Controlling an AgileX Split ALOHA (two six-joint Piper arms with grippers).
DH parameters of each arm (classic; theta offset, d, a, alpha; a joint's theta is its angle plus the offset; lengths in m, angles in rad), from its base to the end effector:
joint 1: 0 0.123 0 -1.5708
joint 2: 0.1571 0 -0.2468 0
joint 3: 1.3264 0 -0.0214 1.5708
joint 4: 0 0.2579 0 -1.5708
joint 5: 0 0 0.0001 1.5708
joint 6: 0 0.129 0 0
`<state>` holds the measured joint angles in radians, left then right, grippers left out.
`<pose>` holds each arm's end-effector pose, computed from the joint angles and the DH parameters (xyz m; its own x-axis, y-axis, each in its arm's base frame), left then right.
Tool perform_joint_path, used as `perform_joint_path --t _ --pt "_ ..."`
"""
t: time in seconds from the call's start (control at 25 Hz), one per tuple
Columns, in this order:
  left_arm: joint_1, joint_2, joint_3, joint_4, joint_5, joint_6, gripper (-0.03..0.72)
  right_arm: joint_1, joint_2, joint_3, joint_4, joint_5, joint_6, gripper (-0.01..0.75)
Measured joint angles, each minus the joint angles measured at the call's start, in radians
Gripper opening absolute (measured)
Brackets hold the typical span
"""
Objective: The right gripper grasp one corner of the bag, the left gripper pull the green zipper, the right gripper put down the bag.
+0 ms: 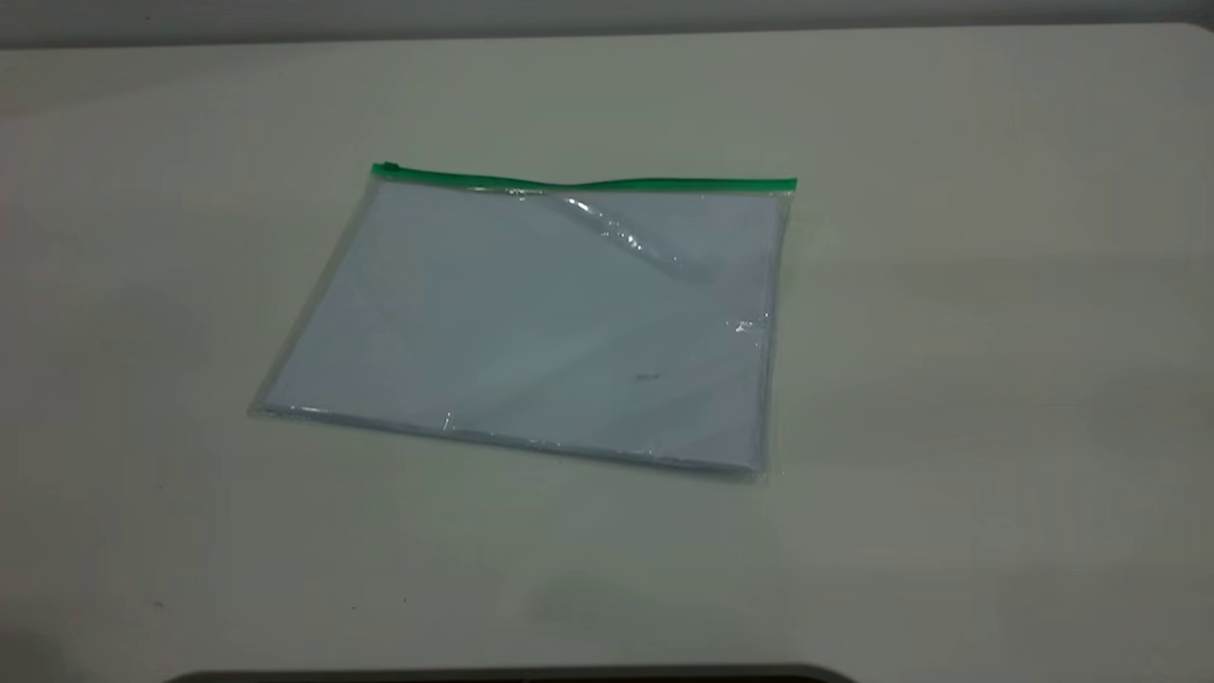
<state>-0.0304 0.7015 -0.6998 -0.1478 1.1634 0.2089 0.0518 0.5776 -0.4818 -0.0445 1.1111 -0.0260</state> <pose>0.1541 -0.0221 0.2408 -0.8546 0.1741 -0.4892 0.2248 0.9733 -0.0463 0.1312 0.0016 0.1916 -0.8960 -0.0922 -0.4343 -0.0754 0.9956 -0.0558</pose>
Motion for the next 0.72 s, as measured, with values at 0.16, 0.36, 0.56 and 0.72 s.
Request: perform_joint_path --t 0.16,0.36,0.56,0.72 --pt "0.000 -0.163 0.089 0.066 -0.001 -0.058 0.522 0.000 -0.026 0.000 -0.019 -0.007 0.026 0.436" --pt "0.000 -0.371 0.180 0.066 -0.026 -0.063 0.522 0.000 -0.072 0.000 -0.019 -0.008 0.026 0.436" --pt "0.000 -0.541 0.210 0.066 -0.027 -0.066 0.522 0.000 -0.094 0.000 -0.019 -0.008 0.026 0.436" --pt "0.000 -0.653 0.210 0.066 -0.026 -0.068 0.522 0.000 -0.094 0.000 -0.019 -0.008 0.026 0.436"
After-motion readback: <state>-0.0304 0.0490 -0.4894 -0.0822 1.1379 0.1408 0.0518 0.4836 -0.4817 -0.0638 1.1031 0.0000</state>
